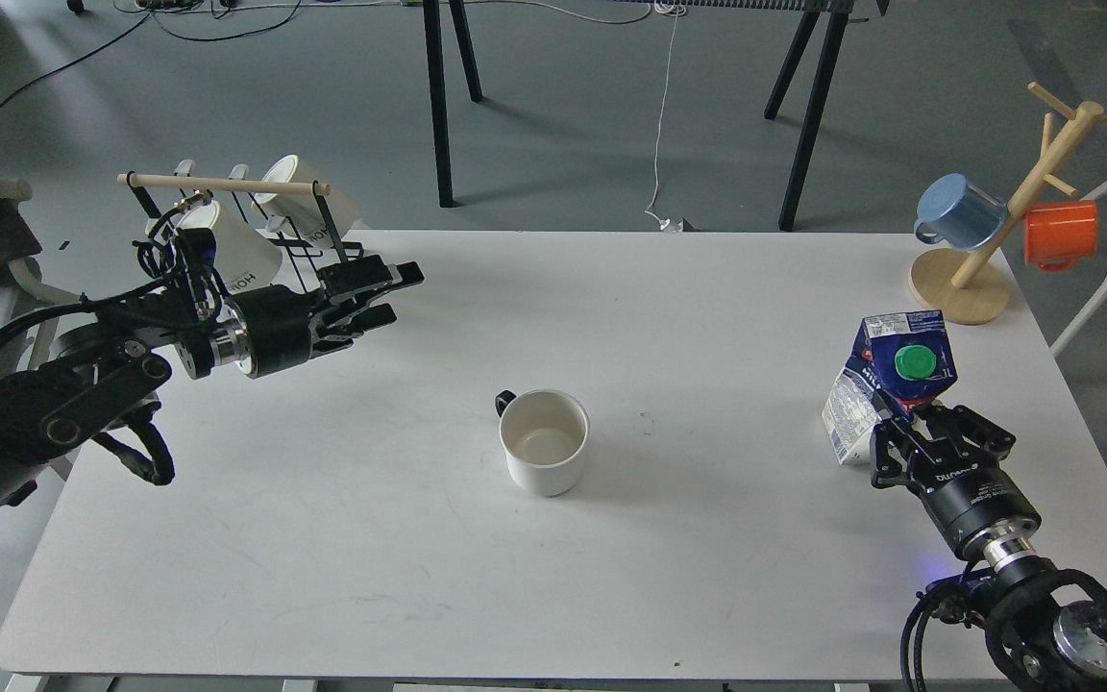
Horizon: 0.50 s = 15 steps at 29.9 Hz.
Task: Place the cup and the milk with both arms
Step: 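Carry the milk carton with the right gripper beside the white mug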
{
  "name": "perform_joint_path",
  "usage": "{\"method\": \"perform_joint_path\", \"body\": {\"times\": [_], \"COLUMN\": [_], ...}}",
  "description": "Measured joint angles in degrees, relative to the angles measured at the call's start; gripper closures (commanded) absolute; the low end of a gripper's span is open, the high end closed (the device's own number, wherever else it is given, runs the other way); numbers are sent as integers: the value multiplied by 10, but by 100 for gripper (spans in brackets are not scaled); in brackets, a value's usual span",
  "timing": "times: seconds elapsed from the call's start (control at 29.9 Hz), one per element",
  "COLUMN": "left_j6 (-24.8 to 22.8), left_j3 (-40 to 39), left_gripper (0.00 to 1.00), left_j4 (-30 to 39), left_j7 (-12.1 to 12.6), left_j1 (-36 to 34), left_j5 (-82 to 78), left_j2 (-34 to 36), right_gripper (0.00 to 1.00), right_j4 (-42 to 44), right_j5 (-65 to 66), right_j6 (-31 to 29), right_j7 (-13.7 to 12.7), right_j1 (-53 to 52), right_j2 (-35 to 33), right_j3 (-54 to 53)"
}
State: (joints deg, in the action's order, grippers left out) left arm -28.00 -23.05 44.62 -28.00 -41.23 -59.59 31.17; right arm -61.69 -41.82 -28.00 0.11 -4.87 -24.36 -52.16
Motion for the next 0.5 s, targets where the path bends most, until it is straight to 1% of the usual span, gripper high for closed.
{"method": "perform_joint_path", "body": {"times": [0.27, 0.5], "left_j6": [0, 0], "left_j3": [1, 1], "left_gripper": [8, 8], "left_j4": [-9, -9], "left_j7": [0, 0], "left_j1": [0, 3], "left_j5": [0, 0], "left_j2": [-1, -1], "right_gripper": [73, 74], "right_j4": [-36, -47], "right_j5": [28, 93], "right_j6": [0, 0], "right_j7": [-1, -1], "right_j1": [-12, -49], "right_j2": [12, 71], "right_j3": [1, 23]}}
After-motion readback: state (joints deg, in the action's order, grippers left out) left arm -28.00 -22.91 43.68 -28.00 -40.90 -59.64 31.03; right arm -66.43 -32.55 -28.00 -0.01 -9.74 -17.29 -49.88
